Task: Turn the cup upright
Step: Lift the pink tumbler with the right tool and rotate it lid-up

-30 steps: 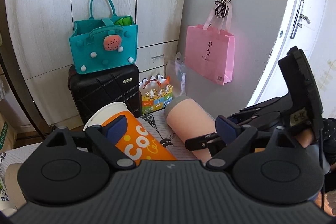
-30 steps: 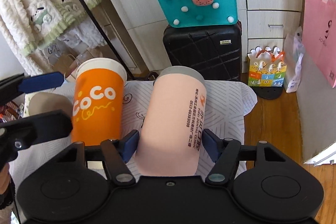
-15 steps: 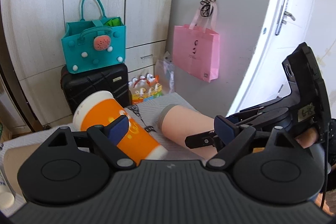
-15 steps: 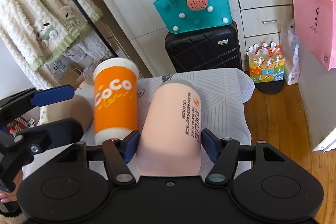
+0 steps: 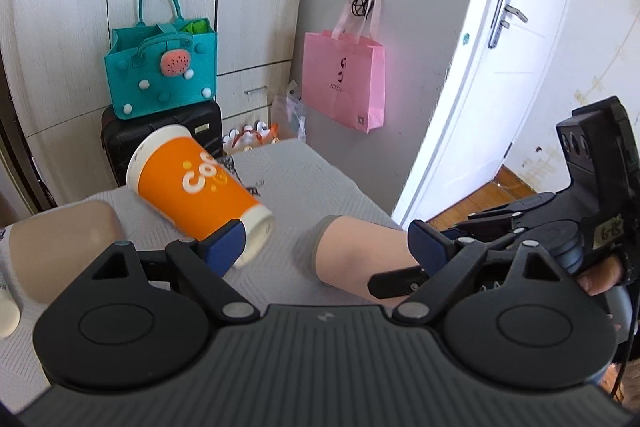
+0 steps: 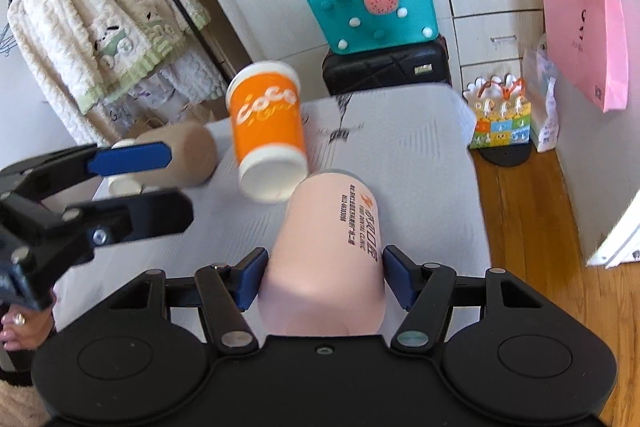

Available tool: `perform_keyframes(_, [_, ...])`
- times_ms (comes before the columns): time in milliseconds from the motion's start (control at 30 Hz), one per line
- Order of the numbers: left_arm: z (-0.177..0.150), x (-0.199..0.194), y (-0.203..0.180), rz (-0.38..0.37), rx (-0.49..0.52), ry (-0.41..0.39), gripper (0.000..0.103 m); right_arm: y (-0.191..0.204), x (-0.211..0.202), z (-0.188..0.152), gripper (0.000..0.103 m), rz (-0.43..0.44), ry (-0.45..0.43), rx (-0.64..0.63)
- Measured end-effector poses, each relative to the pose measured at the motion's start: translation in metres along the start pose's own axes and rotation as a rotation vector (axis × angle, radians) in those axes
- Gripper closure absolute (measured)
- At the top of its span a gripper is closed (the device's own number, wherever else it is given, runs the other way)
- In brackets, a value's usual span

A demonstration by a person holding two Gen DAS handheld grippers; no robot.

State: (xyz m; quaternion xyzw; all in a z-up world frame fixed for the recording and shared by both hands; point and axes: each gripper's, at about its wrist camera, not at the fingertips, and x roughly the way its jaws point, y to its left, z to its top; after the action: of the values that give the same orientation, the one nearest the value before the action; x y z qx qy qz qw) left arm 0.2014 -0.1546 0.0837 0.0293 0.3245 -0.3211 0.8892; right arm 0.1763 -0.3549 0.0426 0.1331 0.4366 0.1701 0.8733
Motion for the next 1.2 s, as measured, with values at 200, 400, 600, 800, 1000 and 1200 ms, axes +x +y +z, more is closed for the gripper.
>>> perform_keyframes(200, [-0.01, -0.024, 0.005, -0.021, -0.029, 0.015, 0.014, 0.022, -0.005, -0.015, 0.035, 0.063, 0.041, 0.009])
perform_keyframes(400, [-0.022, -0.062, 0.018, 0.03, -0.035, -0.027, 0.014, 0.054, 0.003, -0.022, 0.035, 0.133, 0.078, -0.013])
perform_keyframes(600, [-0.033, -0.103, 0.04, 0.1, -0.052, -0.048, 0.014, 0.091, 0.011, -0.025, 0.035, 0.166, 0.083, -0.059])
perform_keyframes(800, [-0.057, -0.123, 0.071, 0.115, -0.136, -0.005, 0.014, 0.128, 0.021, -0.029, 0.036, 0.166, 0.07, -0.138])
perform_keyframes(1000, [-0.086, -0.123, 0.088, 0.118, -0.202, 0.033, 0.014, 0.153, 0.02, -0.043, 0.036, 0.124, 0.038, -0.216])
perform_keyframes(1200, [-0.107, -0.12, 0.096, 0.066, -0.299, 0.018, 0.014, 0.174, 0.016, -0.06, 0.037, 0.05, -0.079, -0.281])
